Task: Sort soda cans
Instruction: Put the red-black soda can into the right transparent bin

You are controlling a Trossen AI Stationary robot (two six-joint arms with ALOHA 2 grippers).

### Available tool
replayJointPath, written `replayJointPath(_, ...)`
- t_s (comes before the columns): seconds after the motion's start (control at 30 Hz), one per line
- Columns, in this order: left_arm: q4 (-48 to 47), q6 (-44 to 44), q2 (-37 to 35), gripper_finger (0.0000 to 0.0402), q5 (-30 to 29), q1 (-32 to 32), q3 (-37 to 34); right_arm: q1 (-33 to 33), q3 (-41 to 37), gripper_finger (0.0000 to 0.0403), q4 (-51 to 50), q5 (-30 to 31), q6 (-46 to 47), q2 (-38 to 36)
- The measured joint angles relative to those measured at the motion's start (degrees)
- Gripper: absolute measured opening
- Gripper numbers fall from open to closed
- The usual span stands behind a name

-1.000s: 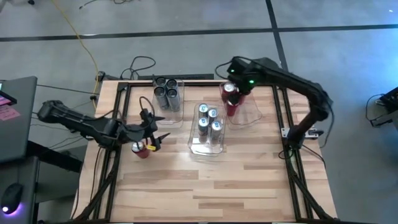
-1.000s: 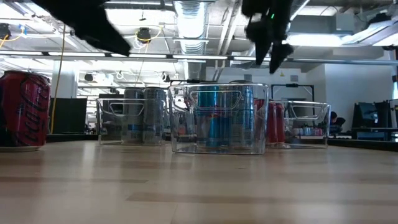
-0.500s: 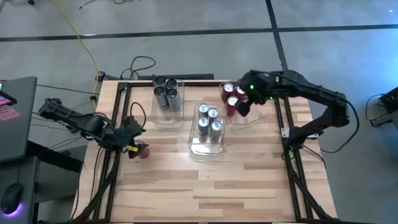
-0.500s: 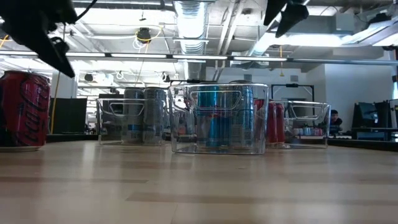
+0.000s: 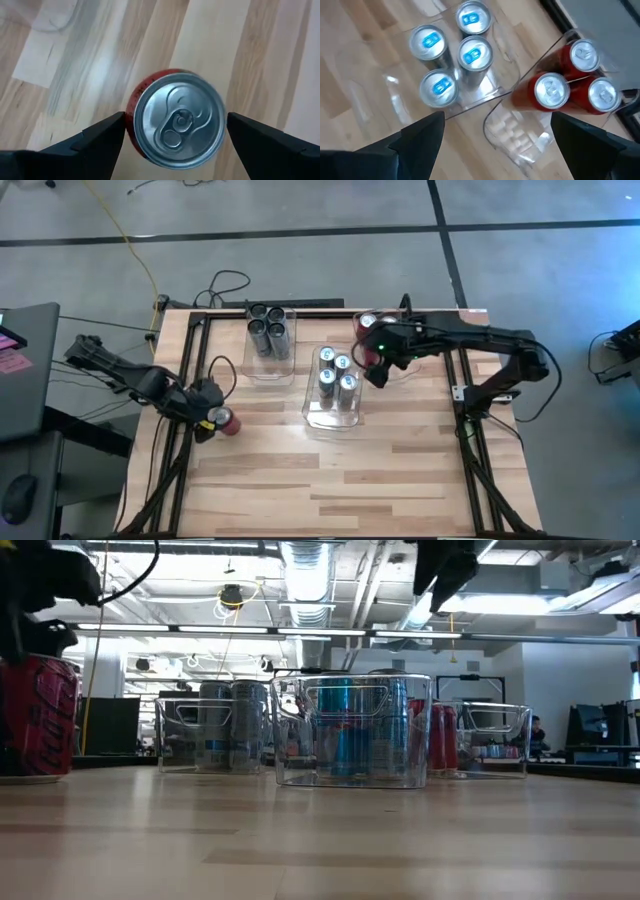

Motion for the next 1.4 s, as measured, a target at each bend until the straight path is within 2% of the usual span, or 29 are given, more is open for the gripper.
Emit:
replayJointPath(0.3, 3.46, -0.06, 0.41, 0.0339, -1.49, -0.30, -4.23, 0.45, -0.02, 0.0379, 1.73, 1.76, -0.88, 1.90)
replayJointPath(0.4, 5.15, -0.23, 0.96, 0.0326, -3.40, -0.32, -5.40, 1.25, -0.02, 0.0379, 2.06, 2.33, -0.84, 1.51)
replayJointPath(0.5, 7.45, -0.23, 1.51, 0.0303, -4.67, -0.33, -6.62, 2.74, -0.02, 0.0379, 1.83, 3.03, 0.23, 0.78)
replayJointPath(0.67, 12.92, 0.11, 2.05, 0.0301, -5.51, -0.30, -8.06, 7.61, -0.02, 0.0379, -2.06, 7.39, 3.01, 0.56)
replayJointPath(0.83, 18.59, 2.76, 5.01, 0.0301, -6.58, -0.30, -8.19, 13.28, -0.14, 0.0379, -9.73, 10.53, 11.05, -0.02)
replayJointPath(1.0, 27.40, 6.25, 11.79, 0.0301, -7.28, -0.30, -8.09, 20.54, -1.90, 0.0379, -13.52, 13.61, 20.23, -1.54)
replayJointPath(1.3, 50.47, 15.67, 23.48, 0.0303, -6.55, -0.18, -8.18, 33.10, -14.44, 0.0379, -11.38, 16.93, 37.78, -8.21)
replayJointPath(1.4, 54.96, 17.77, 26.63, 0.0303, -6.26, 0.48, -7.34, 36.18, -19.22, 0.0379, -9.12, 16.98, 42.44, -9.61)
